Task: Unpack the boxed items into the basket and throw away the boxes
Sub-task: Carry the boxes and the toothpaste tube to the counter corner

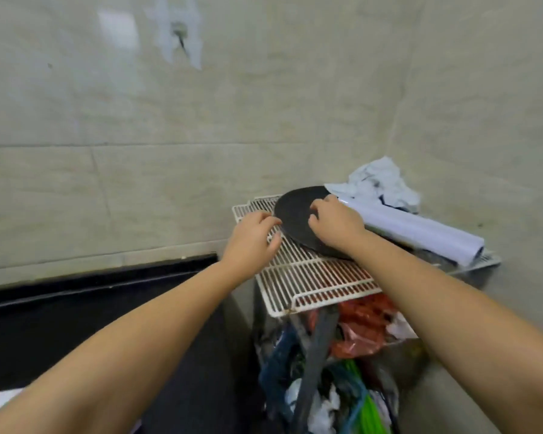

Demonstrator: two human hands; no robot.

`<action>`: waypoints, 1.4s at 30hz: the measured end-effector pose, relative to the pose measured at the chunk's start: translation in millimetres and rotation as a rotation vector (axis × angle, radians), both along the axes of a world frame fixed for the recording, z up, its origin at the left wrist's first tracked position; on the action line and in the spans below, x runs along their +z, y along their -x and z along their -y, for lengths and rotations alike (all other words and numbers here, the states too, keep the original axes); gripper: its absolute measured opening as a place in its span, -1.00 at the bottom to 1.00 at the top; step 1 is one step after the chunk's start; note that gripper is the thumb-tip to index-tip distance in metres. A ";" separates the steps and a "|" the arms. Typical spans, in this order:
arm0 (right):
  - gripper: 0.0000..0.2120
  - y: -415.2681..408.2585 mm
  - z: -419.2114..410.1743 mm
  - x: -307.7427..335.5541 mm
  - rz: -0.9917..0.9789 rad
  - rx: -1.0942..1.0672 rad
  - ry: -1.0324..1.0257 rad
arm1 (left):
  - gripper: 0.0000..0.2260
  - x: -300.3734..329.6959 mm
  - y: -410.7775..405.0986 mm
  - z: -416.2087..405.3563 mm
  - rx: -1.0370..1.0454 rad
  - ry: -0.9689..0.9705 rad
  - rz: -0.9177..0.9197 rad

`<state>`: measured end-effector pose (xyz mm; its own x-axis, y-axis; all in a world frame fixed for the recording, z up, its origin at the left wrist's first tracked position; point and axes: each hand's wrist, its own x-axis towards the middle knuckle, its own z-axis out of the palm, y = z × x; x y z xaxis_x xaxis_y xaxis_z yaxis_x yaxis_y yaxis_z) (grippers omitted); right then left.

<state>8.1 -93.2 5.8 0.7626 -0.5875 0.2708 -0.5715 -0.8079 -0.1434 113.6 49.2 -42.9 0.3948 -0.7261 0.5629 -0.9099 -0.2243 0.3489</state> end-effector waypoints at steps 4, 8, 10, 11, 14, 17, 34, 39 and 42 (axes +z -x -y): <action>-0.53 39.3 74.0 -11.7 -0.135 -0.106 0.147 | -0.72 12.7 43.2 86.6 -0.065 -0.173 -0.047; -0.27 59.5 126.8 -32.4 -0.340 -0.144 0.250 | -0.71 5.5 64.5 142.2 -0.038 -0.426 -0.050; -0.19 63.3 147.8 -36.7 -0.370 -0.179 0.241 | -0.70 -2.5 68.2 158.7 -0.015 -0.492 -0.084; -0.17 64.5 157.4 -35.4 -0.345 -0.209 0.196 | -0.71 -6.7 68.9 163.9 -0.003 -0.515 -0.099; -0.14 65.7 186.9 -25.9 -0.239 -0.254 -0.014 | -0.74 -15.9 66.7 170.3 0.028 -0.499 -0.109; -0.20 65.7 210.7 -17.4 -0.207 -0.198 -0.237 | -0.74 -20.4 64.3 171.0 0.031 -0.460 -0.110; -0.58 -5.3 80.7 65.2 0.039 0.105 -0.315 | -0.77 15.5 15.0 48.5 0.102 -0.316 -0.184; -0.60 -75.7 -42.0 75.9 0.142 0.408 -0.502 | -0.77 17.0 -45.5 -88.4 0.346 -0.226 -0.347; -0.56 -112.7 -115.8 64.6 0.130 0.515 -0.637 | -0.79 -5.7 -72.9 -168.4 0.502 -0.261 -0.385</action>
